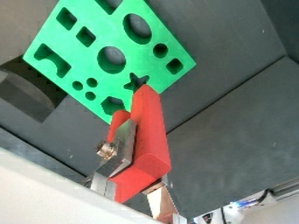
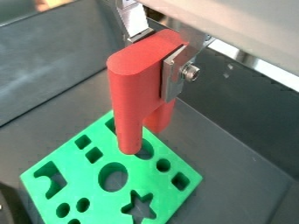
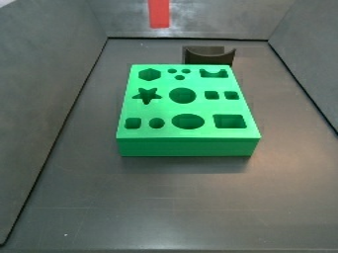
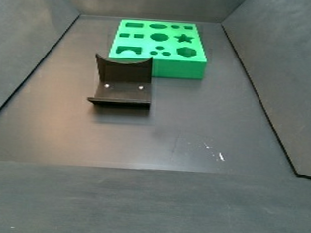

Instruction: Insert the square-circle object.

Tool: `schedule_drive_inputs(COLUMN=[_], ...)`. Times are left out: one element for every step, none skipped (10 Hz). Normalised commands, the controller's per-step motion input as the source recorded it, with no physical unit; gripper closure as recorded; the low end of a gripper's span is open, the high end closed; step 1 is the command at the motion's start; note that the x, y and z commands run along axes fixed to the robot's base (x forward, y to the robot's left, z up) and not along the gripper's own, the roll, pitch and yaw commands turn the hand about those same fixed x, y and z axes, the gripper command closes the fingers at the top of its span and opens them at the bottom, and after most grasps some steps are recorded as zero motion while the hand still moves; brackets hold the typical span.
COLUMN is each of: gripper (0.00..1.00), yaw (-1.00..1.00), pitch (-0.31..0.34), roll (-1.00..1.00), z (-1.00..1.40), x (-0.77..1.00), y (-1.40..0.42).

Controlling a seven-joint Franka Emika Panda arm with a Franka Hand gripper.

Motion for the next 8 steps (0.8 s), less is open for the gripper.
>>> schedule_drive_inputs(gripper=[1.0, 1.0, 1.0, 1.0, 1.0, 1.0, 1.0, 1.0], yaw=[-0.82, -0.82, -0.8, -0.7, -0.73, -0.84, -0.9, -0.93], pitch=[0.0, 0.0, 0.0, 0.007, 0.067, 0.06, 0.03, 0.02], roll=[-0.15, -0.15, -0.16, -0.2, -0.01, 0.07, 0.09, 0.06], z=[-0.65, -0.65, -0.64, -0.53, -0.25, -0.16, -0.17, -0.18], x=[-0.1, -0.1, -0.1, -0.08, 0.0, 0.0, 0.0, 0.0], y=[-0.05, -0.05, -0.06, -0.14, -0.33, -0.31, -0.25, -0.22])
